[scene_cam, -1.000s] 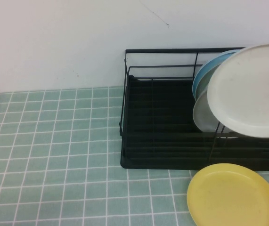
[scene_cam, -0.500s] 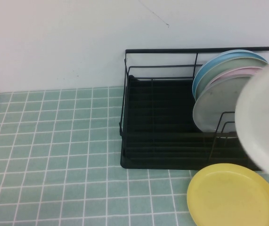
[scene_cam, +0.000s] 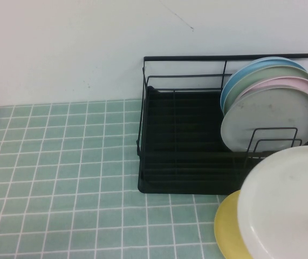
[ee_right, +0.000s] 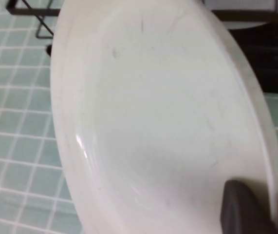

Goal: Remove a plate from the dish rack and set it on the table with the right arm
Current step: Place the plate from the table

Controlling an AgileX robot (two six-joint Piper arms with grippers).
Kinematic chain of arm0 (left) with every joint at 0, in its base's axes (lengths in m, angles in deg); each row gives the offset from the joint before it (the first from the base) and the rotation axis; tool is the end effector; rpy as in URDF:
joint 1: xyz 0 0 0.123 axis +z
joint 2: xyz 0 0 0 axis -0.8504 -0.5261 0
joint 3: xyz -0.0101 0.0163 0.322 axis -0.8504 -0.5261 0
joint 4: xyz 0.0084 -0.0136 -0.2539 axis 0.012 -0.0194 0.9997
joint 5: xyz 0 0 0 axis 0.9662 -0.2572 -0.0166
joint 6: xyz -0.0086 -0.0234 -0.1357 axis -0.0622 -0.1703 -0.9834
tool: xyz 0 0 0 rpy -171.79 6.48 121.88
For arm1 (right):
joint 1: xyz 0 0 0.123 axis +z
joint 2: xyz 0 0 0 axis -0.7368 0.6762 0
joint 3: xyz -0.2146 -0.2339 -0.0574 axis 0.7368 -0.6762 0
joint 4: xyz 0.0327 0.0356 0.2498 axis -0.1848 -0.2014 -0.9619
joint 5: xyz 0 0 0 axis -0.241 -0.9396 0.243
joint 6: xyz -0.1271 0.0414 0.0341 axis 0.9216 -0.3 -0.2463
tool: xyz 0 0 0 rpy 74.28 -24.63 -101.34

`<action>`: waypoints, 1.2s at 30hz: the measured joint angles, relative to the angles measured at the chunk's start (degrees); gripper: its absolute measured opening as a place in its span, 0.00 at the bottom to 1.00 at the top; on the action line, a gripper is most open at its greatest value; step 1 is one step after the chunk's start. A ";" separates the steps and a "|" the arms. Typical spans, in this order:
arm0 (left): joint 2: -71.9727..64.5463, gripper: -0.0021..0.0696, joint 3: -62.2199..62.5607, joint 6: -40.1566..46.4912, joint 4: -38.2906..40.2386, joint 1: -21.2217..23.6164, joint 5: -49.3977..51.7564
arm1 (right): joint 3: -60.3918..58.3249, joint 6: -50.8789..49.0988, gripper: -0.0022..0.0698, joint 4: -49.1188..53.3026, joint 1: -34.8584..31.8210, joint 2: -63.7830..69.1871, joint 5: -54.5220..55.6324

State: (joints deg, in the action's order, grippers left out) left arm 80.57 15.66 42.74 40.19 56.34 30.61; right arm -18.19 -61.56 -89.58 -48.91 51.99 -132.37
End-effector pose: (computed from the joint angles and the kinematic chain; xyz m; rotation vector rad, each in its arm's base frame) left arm 0.0636 0.0030 0.1662 0.0456 1.8194 0.0425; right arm 0.1073 0.0447 0.2894 -0.1367 2.2848 0.3975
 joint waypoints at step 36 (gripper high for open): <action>0.00 0.02 0.00 0.00 0.00 0.00 0.00 | -4.55 16.30 0.14 -18.90 0.00 41.10 21.58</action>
State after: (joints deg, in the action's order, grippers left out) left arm 80.57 15.66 42.74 40.19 56.34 30.61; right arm -22.74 -45.26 -108.48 -48.91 93.08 -110.79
